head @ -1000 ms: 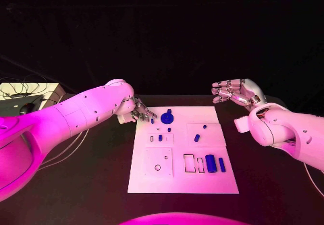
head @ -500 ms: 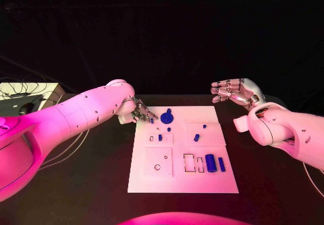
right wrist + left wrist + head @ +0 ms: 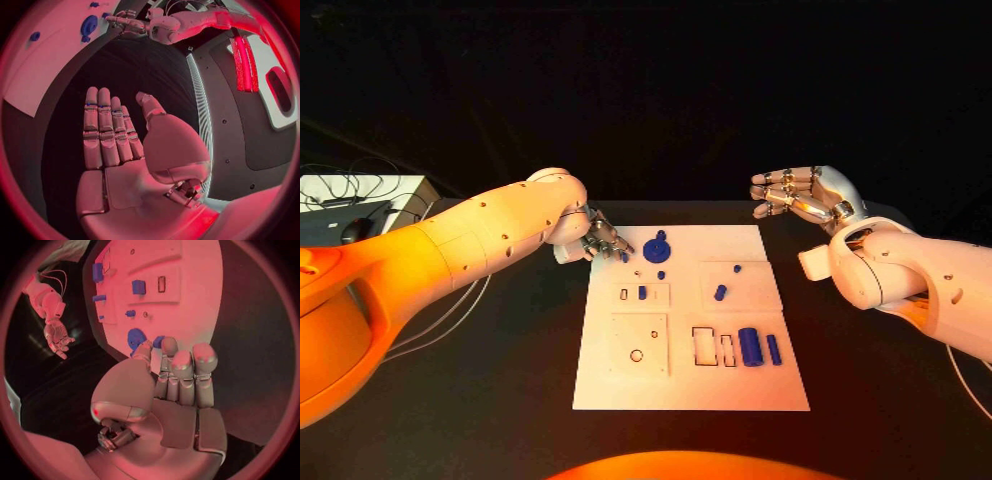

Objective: Assemble the parts on the task board

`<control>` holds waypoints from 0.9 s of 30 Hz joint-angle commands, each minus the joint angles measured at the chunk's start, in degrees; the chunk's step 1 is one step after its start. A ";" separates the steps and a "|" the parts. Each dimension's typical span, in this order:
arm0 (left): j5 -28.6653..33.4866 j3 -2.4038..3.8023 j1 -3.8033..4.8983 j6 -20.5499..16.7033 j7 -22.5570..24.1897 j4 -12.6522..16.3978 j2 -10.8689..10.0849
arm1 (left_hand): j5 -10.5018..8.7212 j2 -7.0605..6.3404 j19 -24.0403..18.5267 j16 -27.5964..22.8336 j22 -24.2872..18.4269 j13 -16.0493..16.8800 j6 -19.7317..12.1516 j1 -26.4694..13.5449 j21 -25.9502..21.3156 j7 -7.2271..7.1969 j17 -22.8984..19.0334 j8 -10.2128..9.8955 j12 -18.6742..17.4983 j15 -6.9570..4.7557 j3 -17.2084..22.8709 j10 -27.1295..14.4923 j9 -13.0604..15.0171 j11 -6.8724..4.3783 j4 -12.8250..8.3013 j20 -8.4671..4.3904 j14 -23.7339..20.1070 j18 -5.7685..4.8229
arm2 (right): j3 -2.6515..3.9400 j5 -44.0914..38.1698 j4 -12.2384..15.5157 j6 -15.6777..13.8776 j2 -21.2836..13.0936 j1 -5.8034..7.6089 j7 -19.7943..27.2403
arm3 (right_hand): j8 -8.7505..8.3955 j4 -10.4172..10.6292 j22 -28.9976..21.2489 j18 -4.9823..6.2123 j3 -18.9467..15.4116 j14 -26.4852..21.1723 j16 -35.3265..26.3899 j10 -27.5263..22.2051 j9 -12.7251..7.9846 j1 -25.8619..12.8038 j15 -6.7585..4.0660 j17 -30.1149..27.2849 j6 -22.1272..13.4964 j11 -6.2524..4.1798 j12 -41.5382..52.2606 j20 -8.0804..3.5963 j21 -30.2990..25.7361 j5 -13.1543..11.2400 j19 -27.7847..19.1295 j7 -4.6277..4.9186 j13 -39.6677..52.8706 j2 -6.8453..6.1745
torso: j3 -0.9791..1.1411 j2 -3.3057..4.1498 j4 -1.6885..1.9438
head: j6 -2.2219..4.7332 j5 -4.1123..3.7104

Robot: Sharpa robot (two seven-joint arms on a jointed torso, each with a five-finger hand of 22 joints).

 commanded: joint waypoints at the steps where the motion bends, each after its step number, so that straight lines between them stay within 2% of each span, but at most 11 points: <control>1: 1.25 0.00 0.00 0.18 0.80 0.06 0.06 | 0.04 -0.63 0.03 0.22 0.09 0.10 -0.41 0.23 0.12 -0.42 0.15 0.48 -0.38 -0.19 2.26 0.08 1.13 -0.51 -0.41 -0.48 0.34 -1.23 | 0.03 -0.04 -0.08 0.57 0.09 -0.03 0.16 | 0.09 -0.13 -0.05 -0.83 0.35 -0.42 0.32 -0.08 -0.02 0.06 0.05 -0.04 -0.42 0.05 -0.25 0.03 0.33 0.20 -0.47 0.13 -0.10 -0.27 | 0.01 -0.01 -0.02 | -0.06 -0.03; 6: 1.79 0.00 0.00 0.29 0.88 0.09 0.03 | 0.03 -1.42 0.13 0.31 0.36 0.21 -0.58 0.13 0.21 -0.54 0.42 0.59 -0.48 -0.26 5.99 0.14 2.55 -0.65 -0.97 -0.54 0.41 -1.36 | 0.03 -0.04 -0.13 0.56 0.15 -0.04 0.16 | 0.09 -0.13 -0.05 -0.83 0.35 -0.42 0.32 -0.08 -0.02 0.06 0.05 -0.04 -0.42 0.05 -0.25 0.03 0.33 0.20 -0.47 0.13 -0.10 -0.27 | 0.00 -0.02 0.00 | -0.10 -0.04; 14: 2.29 0.00 0.00 0.29 1.01 0.08 0.02 | 0.02 -2.06 0.16 0.38 0.64 0.26 -0.51 -0.11 0.22 -0.64 0.72 0.20 -0.65 -0.28 9.72 0.24 3.36 -0.72 -1.61 -0.51 0.47 -1.41 | 0.03 -0.04 -0.14 0.54 0.18 -0.04 0.15 | 0.09 -0.07 -0.10 -0.83 0.35 -0.42 0.34 -0.05 -0.03 -0.04 0.05 -0.05 -0.42 0.05 -0.24 0.04 0.37 0.18 -0.48 0.13 -0.09 -0.26 | 0.02 -0.03 0.01 | -0.20 0.04; 17: 2.53 0.00 0.00 0.16 1.09 0.09 -0.03 | 0.00 -2.56 0.23 0.48 0.84 0.23 -0.38 -0.41 0.34 -0.77 0.97 -0.02 -0.80 -0.30 12.29 0.40 3.62 -0.75 -1.94 -0.51 0.52 -1.48 | 0.03 -0.04 -0.15 0.54 0.18 -0.04 0.17 | 0.09 -0.07 -0.10 -0.83 0.35 -0.42 0.34 -0.05 -0.03 -0.04 0.05 -0.05 -0.42 0.05 -0.24 0.04 0.37 0.18 -0.48 0.13 -0.09 -0.26 | 0.02 -0.01 0.00 | -0.28 0.05; 19: 2.78 0.00 0.00 0.05 1.15 0.14 -0.09 | -0.04 -2.28 0.22 0.57 0.89 0.18 -0.51 0.22 0.34 -0.75 1.14 -0.09 -0.94 -0.34 14.20 0.36 3.74 -0.81 -2.52 -0.51 0.57 -1.50 | 0.03 -0.04 -0.15 0.54 0.18 -0.04 0.18 | 0.09 -0.07 -0.10 -0.83 0.35 -0.42 0.34 -0.05 -0.03 -0.04 0.05 -0.05 -0.42 0.05 -0.24 0.04 0.37 0.18 -0.48 0.13 -0.09 -0.26 | 0.02 -0.01 -0.02 | -0.23 0.07; 21: 3.06 0.01 0.00 -0.18 1.20 0.22 -0.17 | -0.04 -2.55 0.28 0.74 1.01 0.04 -0.69 0.49 0.46 -0.74 1.42 -0.07 -1.17 -0.37 17.42 0.49 4.00 -0.82 -3.35 -0.52 0.66 -1.54 | 0.03 -0.04 -0.15 0.56 0.18 -0.04 0.19 | 0.09 -0.04 -0.13 -0.83 0.36 -0.40 0.36 -0.05 -0.03 -0.07 0.05 -0.05 -0.41 0.05 -0.24 0.03 0.40 0.17 -0.48 0.13 -0.09 -0.25 | 0.03 -0.02 -0.02 | -0.22 0.09; 24: 3.42 0.01 0.00 -0.62 1.33 0.39 -0.28 | -0.17 -4.24 0.44 0.98 1.33 -0.24 -1.30 -1.38 0.78 -0.75 2.04 0.59 -1.59 -0.28 26.36 1.05 5.37 -0.73 -5.49 -0.47 0.90 -1.61 | 0.03 -0.04 -0.16 0.57 0.17 -0.04 0.21 | 0.10 -0.02 -0.14 -0.83 0.36 -0.40 0.37 -0.05 -0.03 -0.09 0.05 -0.05 -0.41 0.05 -0.24 0.03 0.41 0.17 -0.48 0.13 -0.09 -0.25 | 0.04 -0.02 -0.01 | -0.20 0.08; 27: 3.63 0.02 0.00 -1.16 1.45 0.64 -0.41 | -0.23 -5.02 0.55 1.10 1.54 -0.39 -1.62 -2.90 0.98 -0.44 2.51 1.28 -1.82 -0.35 31.36 1.44 6.62 -0.81 -7.31 -0.45 1.13 -1.56 | 0.03 -0.04 -0.17 0.58 0.17 -0.04 0.22 | 0.10 -0.02 -0.14 -0.83 0.36 -0.40 0.37 -0.05 -0.03 -0.09 0.05 -0.05 -0.41 0.05 -0.24 0.03 0.41 0.17 -0.48 0.13 -0.09 -0.25 | 0.05 -0.03 0.01 | -0.24 0.15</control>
